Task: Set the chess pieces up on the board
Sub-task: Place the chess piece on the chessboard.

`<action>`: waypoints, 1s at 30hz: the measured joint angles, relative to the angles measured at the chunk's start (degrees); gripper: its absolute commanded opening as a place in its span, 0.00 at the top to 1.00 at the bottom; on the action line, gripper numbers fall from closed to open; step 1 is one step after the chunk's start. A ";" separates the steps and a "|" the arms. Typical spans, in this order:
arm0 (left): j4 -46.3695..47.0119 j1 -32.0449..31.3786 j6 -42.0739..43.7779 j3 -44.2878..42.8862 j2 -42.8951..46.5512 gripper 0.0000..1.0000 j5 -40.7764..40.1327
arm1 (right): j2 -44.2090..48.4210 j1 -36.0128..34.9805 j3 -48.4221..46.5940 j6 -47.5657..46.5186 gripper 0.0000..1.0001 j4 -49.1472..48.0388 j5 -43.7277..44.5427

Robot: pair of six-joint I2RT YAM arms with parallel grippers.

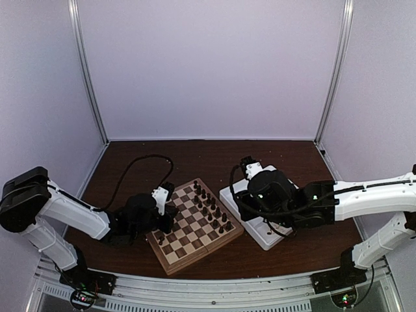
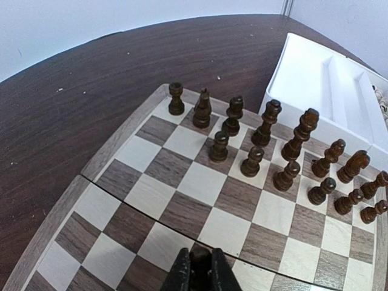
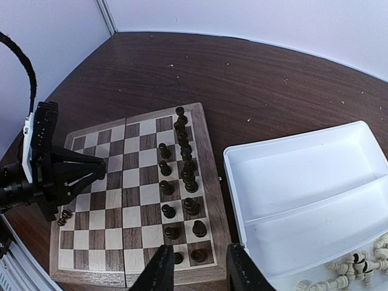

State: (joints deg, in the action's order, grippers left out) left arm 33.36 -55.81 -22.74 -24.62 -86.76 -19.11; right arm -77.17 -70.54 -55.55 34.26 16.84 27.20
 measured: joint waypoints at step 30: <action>9.70 0.00 1.70 2.75 -5.49 0.70 3.65 | 0.00 0.00 0.00 -0.02 0.68 -0.09 -0.04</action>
State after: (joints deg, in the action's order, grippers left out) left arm 43.07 -55.81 -21.04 -21.87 -92.25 -15.46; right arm -77.17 -70.54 -55.55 34.24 16.75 27.16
